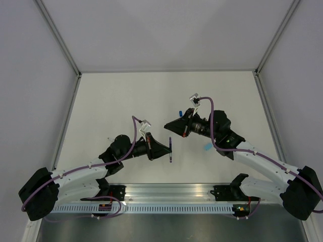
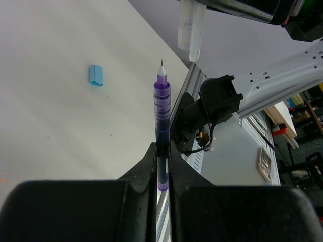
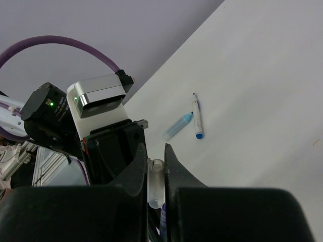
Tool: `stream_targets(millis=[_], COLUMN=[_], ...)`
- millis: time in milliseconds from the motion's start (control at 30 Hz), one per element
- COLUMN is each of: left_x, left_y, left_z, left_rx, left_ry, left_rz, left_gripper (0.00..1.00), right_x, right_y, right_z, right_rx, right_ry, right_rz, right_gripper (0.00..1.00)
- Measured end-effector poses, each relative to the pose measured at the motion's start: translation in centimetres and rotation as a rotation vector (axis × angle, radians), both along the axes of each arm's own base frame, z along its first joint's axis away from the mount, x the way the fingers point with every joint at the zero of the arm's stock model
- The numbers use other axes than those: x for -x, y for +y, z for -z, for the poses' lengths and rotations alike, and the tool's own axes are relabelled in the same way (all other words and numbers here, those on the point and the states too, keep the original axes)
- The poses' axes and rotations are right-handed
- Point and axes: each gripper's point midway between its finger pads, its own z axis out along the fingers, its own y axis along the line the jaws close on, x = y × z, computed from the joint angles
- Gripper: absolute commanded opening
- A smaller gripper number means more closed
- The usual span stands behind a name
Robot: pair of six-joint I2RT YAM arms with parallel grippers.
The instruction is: Insert the pens into the pen caps
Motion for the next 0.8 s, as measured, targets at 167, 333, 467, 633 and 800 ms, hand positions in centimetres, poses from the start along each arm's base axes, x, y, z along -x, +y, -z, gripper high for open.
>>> stream_targets(millis=[167, 333, 467, 633, 800], left_x=[0.0, -0.1, 0.0, 0.2, 0.2], left_y=[-0.1, -0.1, -0.2, -0.2, -0.3], left_z=[-0.4, -0.8, -1.1, -1.1, -1.0], left_rx=[0.014, 0.026, 0.037, 0.038, 0.039], left_ry=[-0.012, -0.022, -0.031, -0.032, -0.033], left_rz=[0.0, 0.002, 0.008, 0.019, 0.022], left_gripper=[0.02, 0.02, 0.02, 0.02, 0.02], right_x=[-0.1, -0.2, -0.3, -0.4, -0.6], right_y=[-0.1, -0.1, -0.1, -0.1, -0.1], right_z=[0.2, 0.2, 0.2, 0.4, 0.5], right_rx=[0.0, 0.0, 0.001, 0.004, 0.008], right_ry=[0.001, 0.0, 0.0, 0.004, 0.007], right_rz=[0.007, 0.011, 0.016, 0.019, 0.03], right_gripper=[0.0, 0.0, 0.0, 0.0, 0.0])
